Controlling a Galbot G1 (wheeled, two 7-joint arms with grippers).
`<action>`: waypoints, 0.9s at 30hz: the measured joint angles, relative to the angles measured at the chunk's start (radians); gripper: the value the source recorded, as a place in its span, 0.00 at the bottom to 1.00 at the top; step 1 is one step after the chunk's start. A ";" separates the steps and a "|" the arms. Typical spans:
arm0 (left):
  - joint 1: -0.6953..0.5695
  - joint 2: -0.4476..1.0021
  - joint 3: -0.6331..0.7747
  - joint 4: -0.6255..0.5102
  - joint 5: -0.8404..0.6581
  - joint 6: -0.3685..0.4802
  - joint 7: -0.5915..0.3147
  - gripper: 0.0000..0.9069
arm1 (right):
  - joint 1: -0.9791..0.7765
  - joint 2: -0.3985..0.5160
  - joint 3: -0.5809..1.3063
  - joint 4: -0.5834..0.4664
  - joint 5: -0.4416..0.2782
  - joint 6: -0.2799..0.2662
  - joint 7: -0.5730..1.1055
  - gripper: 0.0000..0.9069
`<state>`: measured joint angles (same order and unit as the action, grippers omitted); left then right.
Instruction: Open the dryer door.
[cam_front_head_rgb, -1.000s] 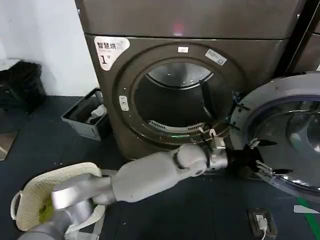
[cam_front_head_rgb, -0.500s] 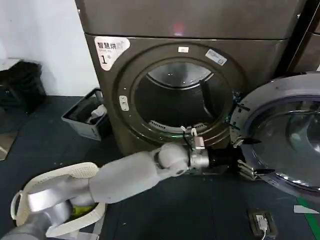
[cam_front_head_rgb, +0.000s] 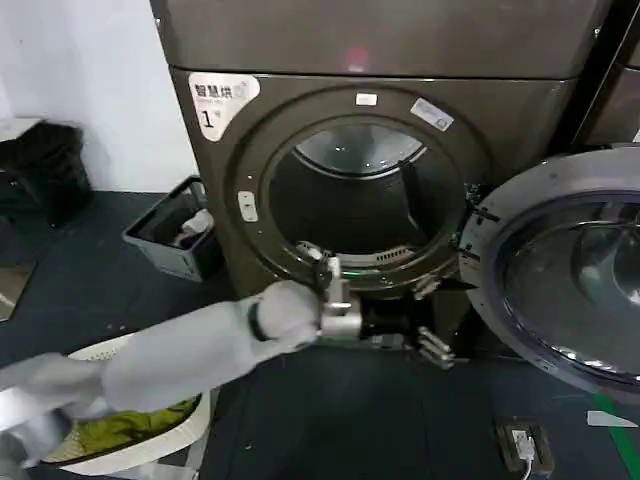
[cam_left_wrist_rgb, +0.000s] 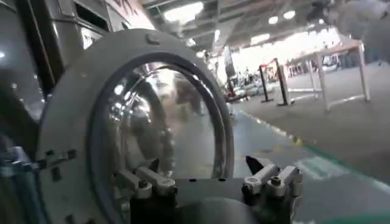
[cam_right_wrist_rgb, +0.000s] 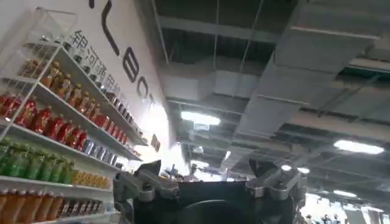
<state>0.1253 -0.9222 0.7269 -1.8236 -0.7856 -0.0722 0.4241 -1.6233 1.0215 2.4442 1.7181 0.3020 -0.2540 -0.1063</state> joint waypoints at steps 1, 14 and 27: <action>-0.005 0.021 0.005 -0.009 0.014 -0.012 -0.003 1.00 | -0.001 0.000 0.001 0.001 0.000 0.001 0.000 1.00; -0.036 0.292 0.029 -0.089 0.132 -0.029 0.041 1.00 | 0.003 0.005 0.024 0.006 -0.043 0.026 -0.006 1.00; 0.054 0.553 -0.072 -0.079 0.278 -0.053 0.145 1.00 | 0.012 -0.012 0.030 -0.016 -0.050 0.034 -0.007 1.00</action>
<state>0.1797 -0.3690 0.6548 -1.9030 -0.5073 -0.1249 0.5687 -1.6115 1.0093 2.4742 1.7023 0.2523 -0.2202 -0.1129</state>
